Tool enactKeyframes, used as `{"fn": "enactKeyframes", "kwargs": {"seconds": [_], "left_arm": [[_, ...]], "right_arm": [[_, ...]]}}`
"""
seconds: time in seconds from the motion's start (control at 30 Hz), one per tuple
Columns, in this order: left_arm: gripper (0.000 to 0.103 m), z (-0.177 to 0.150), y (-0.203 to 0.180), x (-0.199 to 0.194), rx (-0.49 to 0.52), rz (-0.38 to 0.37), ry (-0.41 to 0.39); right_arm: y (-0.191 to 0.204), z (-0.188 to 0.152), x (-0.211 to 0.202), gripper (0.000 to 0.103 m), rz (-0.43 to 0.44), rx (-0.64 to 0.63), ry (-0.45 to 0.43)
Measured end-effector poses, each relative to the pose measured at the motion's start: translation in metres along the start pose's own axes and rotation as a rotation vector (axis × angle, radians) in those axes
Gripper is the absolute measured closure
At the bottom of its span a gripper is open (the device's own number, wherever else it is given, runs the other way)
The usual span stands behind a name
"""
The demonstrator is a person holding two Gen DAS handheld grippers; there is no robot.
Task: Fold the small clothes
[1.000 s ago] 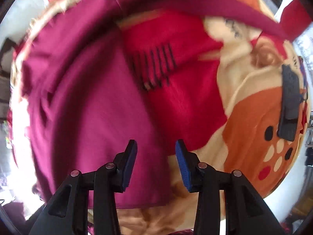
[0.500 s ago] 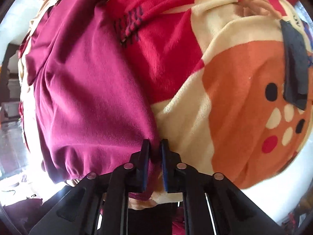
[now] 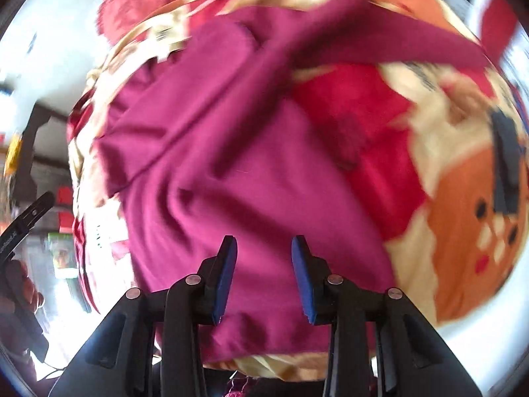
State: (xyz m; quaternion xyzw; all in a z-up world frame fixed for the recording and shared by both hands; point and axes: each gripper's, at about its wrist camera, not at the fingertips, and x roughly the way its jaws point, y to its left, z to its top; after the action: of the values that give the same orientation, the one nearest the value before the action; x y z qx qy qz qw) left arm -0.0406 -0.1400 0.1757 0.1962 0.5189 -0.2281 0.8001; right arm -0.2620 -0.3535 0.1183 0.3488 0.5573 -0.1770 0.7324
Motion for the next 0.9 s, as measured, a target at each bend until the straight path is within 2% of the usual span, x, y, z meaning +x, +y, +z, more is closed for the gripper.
{"fn": "enactKeyframes", "kwargs": {"seconds": [0.17, 0.27, 0.37, 0.47, 0.6, 0.67, 0.77, 0.83, 0.9], "left_arm": [[0.004, 0.013, -0.003, -0.019, -0.074, 0.03, -0.025], [0.004, 0.024, -0.006, -0.03, -0.11, 0.007, -0.033], [0.004, 0.033, -0.008, -0.03, -0.119, 0.017, -0.05], [0.004, 0.039, -0.013, -0.013, -0.095, 0.027, -0.042], [0.004, 0.041, -0.02, 0.013, -0.062, 0.028, -0.02], [0.004, 0.042, -0.023, 0.025, -0.057, 0.028, -0.006], [0.004, 0.042, -0.026, 0.039, -0.063, 0.036, 0.006], [0.004, 0.043, -0.028, 0.047, -0.077, 0.031, 0.013], [0.004, 0.044, -0.028, 0.053, -0.086, 0.032, 0.018]], "right_arm": [[0.045, 0.027, 0.001, 0.088, 0.013, -0.217, -0.022], [0.062, 0.054, -0.013, 0.088, 0.019, -0.286, -0.051], [0.067, 0.081, -0.019, 0.084, 0.004, -0.33, -0.1], [0.06, 0.114, -0.009, 0.083, -0.04, -0.316, -0.134], [0.042, 0.164, 0.023, 0.083, -0.105, -0.256, -0.137], [0.037, 0.183, 0.042, 0.083, -0.108, -0.219, -0.12], [0.036, 0.201, 0.075, 0.085, -0.117, -0.228, -0.076], [0.036, 0.207, 0.086, 0.103, -0.136, -0.249, -0.071], [0.032, 0.208, 0.087, 0.103, -0.172, -0.253, -0.092]]}}
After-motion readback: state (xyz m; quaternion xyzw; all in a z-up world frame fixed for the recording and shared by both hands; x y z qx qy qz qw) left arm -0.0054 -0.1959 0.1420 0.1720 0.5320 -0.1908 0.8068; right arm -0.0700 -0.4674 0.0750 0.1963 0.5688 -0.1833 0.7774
